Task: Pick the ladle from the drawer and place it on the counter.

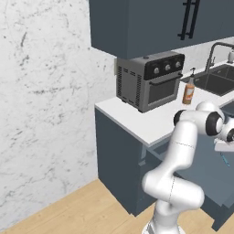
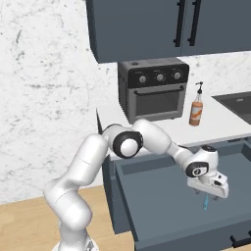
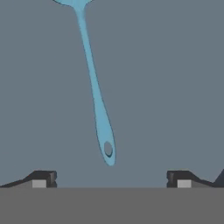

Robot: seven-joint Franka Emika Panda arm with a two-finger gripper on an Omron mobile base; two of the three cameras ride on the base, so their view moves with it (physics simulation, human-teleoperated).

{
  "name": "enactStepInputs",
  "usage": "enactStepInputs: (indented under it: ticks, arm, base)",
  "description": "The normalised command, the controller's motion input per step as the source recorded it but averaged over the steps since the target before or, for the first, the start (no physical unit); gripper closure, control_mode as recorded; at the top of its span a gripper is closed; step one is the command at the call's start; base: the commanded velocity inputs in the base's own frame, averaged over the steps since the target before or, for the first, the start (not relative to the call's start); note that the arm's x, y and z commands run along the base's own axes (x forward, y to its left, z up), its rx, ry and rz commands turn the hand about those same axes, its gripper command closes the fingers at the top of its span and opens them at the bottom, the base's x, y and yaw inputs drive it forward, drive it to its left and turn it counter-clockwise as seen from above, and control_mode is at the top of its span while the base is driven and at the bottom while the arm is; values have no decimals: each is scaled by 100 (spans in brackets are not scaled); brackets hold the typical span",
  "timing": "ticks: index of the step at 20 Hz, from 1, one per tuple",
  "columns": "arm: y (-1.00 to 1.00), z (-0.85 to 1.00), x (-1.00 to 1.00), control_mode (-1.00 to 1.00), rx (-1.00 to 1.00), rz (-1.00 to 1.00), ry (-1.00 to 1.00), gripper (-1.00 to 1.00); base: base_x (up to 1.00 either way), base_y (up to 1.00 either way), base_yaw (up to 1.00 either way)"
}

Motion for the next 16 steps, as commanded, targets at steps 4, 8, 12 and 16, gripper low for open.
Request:
enactStepInputs:
  ticks: [4, 8, 12, 16]
  arm:
    - [-7, -35, 30, -100, 0, 17, 0, -100]
    - [-4, -38, 36, -100, 2, 16, 0, -100]
    - [-13, -50, 17, -100, 0, 18, 0, -100]
    - [-38, -56, 0, -100, 0, 17, 0, 100]
  base:
    - [0, 0, 0]
    - [0, 0, 0]
    - [0, 0, 0]
    - [0, 0, 0]
